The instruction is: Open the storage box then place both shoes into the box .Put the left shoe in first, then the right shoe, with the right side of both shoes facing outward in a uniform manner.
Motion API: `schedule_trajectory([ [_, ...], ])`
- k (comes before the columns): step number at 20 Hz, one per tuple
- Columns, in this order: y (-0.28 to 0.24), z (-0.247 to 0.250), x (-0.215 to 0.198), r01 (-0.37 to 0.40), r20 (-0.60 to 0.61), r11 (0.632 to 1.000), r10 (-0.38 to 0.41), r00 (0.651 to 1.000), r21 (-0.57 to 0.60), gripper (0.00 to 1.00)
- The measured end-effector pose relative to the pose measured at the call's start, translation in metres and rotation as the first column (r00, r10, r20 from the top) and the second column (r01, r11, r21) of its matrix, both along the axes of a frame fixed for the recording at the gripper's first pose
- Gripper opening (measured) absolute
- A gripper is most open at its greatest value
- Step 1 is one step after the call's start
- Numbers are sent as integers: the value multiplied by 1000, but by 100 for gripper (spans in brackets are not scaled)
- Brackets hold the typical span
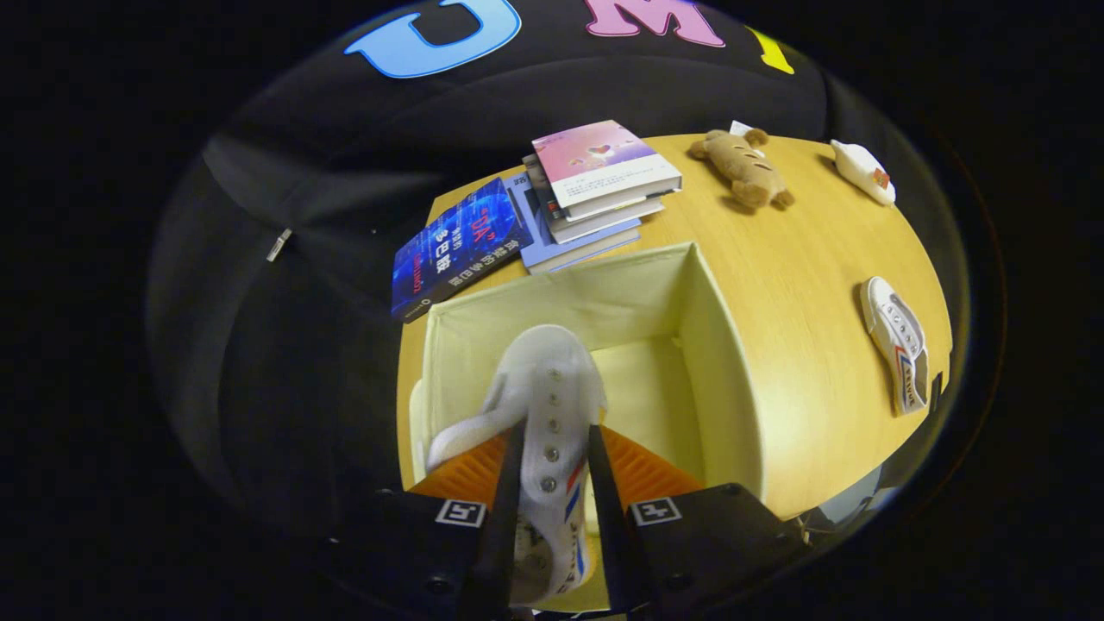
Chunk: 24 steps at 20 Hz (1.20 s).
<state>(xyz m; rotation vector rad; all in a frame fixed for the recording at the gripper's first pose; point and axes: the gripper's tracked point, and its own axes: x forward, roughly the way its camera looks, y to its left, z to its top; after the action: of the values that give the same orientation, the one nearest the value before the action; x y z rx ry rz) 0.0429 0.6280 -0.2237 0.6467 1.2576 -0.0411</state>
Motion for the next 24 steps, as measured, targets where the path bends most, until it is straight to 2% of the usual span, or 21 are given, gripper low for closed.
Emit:
schedule_trajectory([
  [1,2,3,1,-12,15,1000,11,1000,7,48],
  [3,0,15,4,-27,53,999,26,998,18,62],
  [5,-5,27,5,-39,95,999,36,995,26,72],
  [6,-12,35,5,-52,128,998,48,991,26,73],
  [11,-67,88,-1,-120,330,993,111,937,7,92],
  [15,-154,112,-22,-140,449,983,179,875,-120,95],
  [18,-238,107,-47,-121,461,957,236,855,-265,95],
  [22,-346,64,-89,-104,374,895,283,883,-434,94],
  [24,-395,31,-113,-123,307,849,315,898,-513,94],
])
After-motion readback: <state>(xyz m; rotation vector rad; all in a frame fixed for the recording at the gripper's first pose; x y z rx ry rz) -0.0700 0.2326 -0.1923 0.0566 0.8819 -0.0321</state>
